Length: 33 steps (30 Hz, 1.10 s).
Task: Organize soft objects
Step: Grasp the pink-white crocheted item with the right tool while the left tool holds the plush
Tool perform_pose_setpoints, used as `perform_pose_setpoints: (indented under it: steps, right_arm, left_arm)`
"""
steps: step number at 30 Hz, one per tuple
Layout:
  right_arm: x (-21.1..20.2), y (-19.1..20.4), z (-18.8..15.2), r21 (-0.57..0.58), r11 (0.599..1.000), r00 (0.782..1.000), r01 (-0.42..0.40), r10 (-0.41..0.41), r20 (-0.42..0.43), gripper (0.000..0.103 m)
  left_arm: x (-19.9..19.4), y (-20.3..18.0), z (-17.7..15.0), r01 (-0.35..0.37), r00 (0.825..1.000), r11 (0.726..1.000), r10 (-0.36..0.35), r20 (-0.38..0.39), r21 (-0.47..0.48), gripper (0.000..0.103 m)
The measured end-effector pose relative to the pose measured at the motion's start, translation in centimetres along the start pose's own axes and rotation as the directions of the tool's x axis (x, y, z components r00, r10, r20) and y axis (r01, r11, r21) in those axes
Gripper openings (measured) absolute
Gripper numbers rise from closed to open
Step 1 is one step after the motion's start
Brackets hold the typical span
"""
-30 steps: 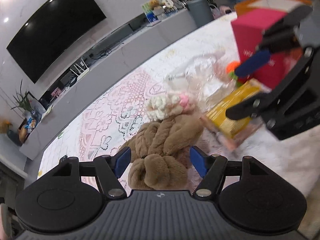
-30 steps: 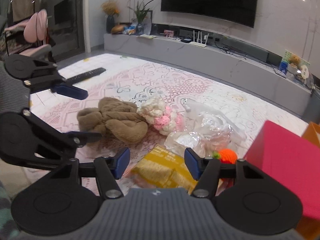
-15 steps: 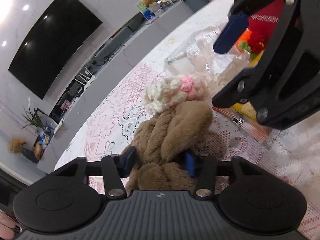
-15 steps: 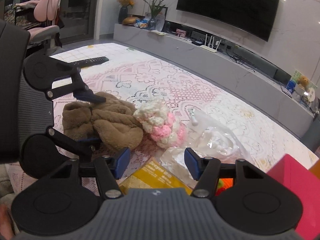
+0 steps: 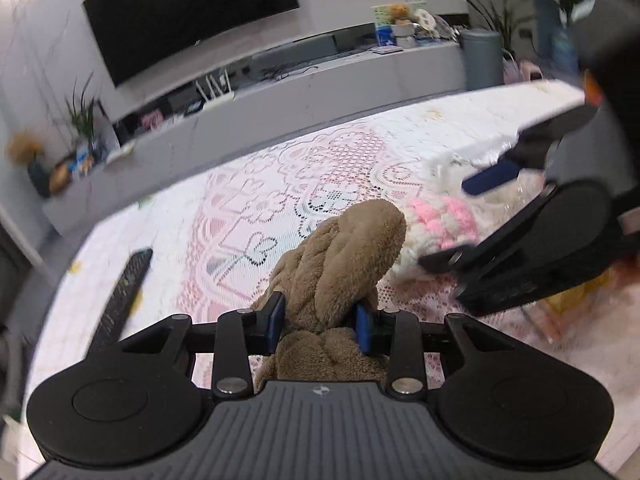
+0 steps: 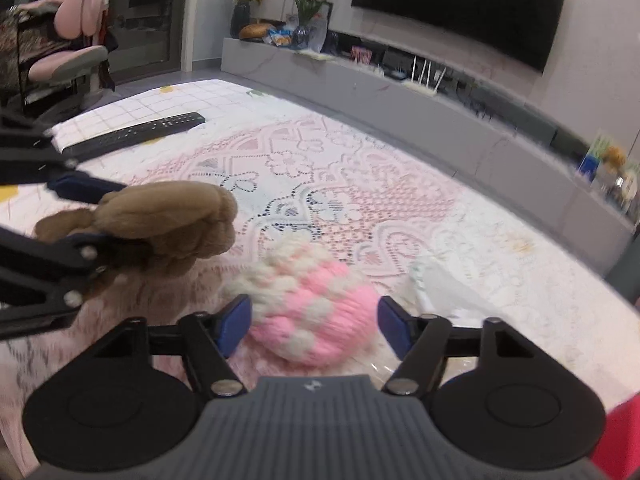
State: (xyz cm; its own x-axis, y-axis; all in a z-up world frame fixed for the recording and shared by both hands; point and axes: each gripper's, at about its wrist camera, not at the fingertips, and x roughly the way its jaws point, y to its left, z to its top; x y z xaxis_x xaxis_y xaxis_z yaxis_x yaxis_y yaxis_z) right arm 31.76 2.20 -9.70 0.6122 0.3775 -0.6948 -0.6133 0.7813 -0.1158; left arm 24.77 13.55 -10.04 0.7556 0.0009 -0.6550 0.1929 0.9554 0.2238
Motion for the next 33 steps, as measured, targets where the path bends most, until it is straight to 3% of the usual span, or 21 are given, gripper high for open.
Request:
perform_pose_setpoints:
  steps: [4,8,10,15,18,27,33]
  right_arm:
    - [1.9,-0.5,0.6,0.070,0.998,0.999,-0.005,0.008,-0.036,0.086]
    - [3.0,-0.5,0.5,0.078,0.997,0.996,-0.029,0.035,-0.077,0.086]
    - [3.6,-0.1,0.1,0.058,0.998,0.993,-0.029,0.036,-0.110,0.075]
    - [3.0,0.4,-0.4,0.015,1.000,0.996,-0.018,0.019,-0.090,0.046]
    - [2.0,0.8,0.1,0.004,0.999,0.997,-0.041,0.041,-0.067,0.037]
    - [-4.6,2.4,1.5,-0.029,0.996,0.996,-0.088,0.089,0.003,0.032]
    - [-10.1,2.2,1.2,-0.009,0.997,0.997,-0.074,0.074,0.009,0.032]
  left_arm:
    - [-0.2,1.0,0.2,0.021,1.000,0.999,-0.021,0.008,-0.045,0.040]
    - [0.0,1.2,-0.1,0.027,1.000,0.998,-0.026,0.005,-0.064,0.040]
    - [0.0,1.2,-0.2,0.030,1.000,0.997,-0.030,0.005,-0.075,0.040]
    - [-0.4,1.3,-0.1,0.022,1.000,0.996,-0.022,0.004,-0.083,0.040]
    - [-1.0,1.5,0.2,-0.004,1.000,0.995,0.004,0.003,-0.098,0.040]
    - [-5.1,1.7,1.5,-0.039,0.999,0.993,0.040,0.007,-0.114,0.040]
    - [-9.2,0.5,2.4,-0.013,1.000,0.993,0.016,0.026,-0.115,0.040]
